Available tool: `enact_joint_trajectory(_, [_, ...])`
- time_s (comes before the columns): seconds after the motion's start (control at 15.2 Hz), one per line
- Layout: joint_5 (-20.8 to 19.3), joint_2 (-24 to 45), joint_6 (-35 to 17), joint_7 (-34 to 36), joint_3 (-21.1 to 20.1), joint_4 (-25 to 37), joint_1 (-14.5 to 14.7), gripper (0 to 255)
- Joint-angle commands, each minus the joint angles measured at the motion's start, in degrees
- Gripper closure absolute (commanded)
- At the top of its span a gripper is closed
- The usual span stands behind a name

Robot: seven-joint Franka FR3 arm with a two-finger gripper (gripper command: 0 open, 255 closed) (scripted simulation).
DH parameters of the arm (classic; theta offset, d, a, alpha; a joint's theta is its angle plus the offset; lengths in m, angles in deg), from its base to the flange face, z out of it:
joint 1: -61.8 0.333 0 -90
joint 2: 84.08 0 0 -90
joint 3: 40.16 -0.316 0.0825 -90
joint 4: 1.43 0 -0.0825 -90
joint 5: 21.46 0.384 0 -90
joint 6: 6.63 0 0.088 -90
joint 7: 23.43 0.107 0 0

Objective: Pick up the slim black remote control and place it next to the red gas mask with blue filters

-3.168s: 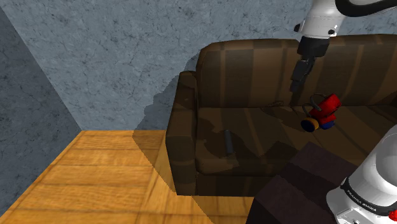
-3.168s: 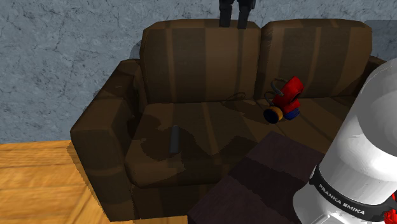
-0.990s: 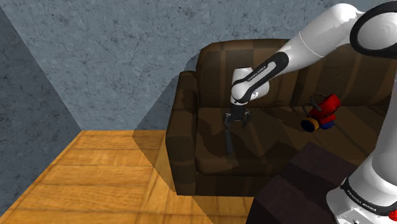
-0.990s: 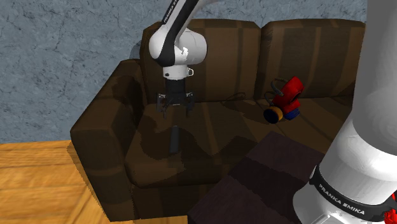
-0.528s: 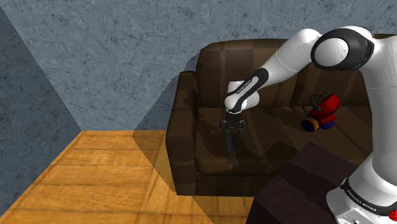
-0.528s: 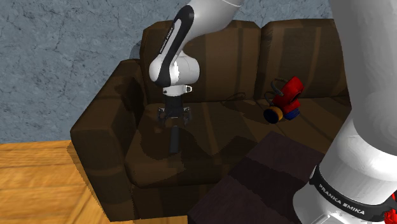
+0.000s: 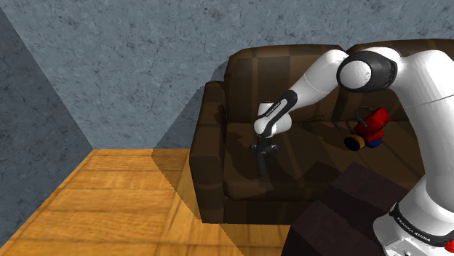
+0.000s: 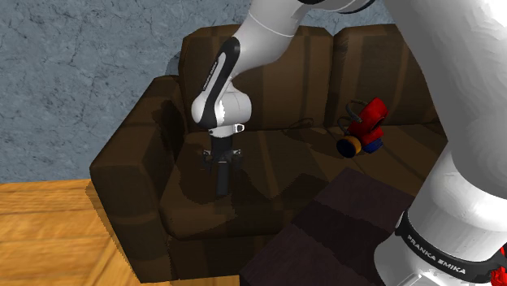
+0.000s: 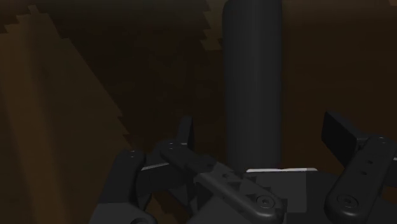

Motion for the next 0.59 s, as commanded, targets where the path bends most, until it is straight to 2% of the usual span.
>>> enact_joint_trajectory(0.0, [0.0,1.1,-0.8,0.0,0.0,0.4,0.2,0])
enact_joint_trajectory(0.53, [0.0,1.5,-1.0,0.0,0.0,0.5,0.2,0])
